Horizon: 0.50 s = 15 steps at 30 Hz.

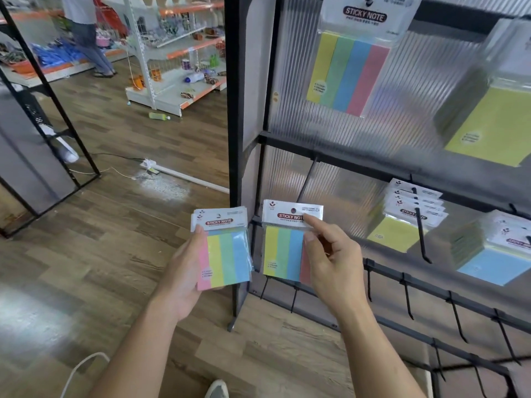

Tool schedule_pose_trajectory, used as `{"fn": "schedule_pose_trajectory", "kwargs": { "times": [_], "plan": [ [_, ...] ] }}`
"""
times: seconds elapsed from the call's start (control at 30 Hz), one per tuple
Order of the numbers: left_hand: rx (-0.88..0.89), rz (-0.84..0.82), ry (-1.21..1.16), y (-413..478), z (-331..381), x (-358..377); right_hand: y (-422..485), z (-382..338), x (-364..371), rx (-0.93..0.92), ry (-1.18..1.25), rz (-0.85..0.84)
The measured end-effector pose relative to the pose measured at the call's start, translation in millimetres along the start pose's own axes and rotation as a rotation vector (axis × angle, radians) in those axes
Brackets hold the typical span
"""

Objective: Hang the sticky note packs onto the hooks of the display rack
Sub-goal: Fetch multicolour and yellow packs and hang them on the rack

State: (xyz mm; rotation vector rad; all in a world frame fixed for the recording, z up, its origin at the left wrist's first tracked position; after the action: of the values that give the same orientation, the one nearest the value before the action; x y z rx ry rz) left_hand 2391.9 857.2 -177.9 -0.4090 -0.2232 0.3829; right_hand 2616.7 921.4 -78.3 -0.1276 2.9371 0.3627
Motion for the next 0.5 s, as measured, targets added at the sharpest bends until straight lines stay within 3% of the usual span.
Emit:
{"fn": "schedule_pose_trajectory", "kwargs": {
  "times": [0.5],
  "plan": [
    [-0.012, -0.095, 0.039, 2.1, 1.2, 16.6, 35.3, 18.2, 0.6, 0.058, -0.156, 0.069]
  ]
}}
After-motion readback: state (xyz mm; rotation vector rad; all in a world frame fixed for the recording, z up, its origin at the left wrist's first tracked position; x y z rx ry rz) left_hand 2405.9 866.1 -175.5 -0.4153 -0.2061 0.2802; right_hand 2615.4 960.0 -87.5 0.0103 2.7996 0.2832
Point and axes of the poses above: each hand's wrist, its own y-axis towards the middle knuckle, its own x-axis out of the palm, z = x × y, the point moved 10 cm from there along y, towards the middle knuckle, and after that the axes turned 8 degrees about y, right-handed, at the moved point
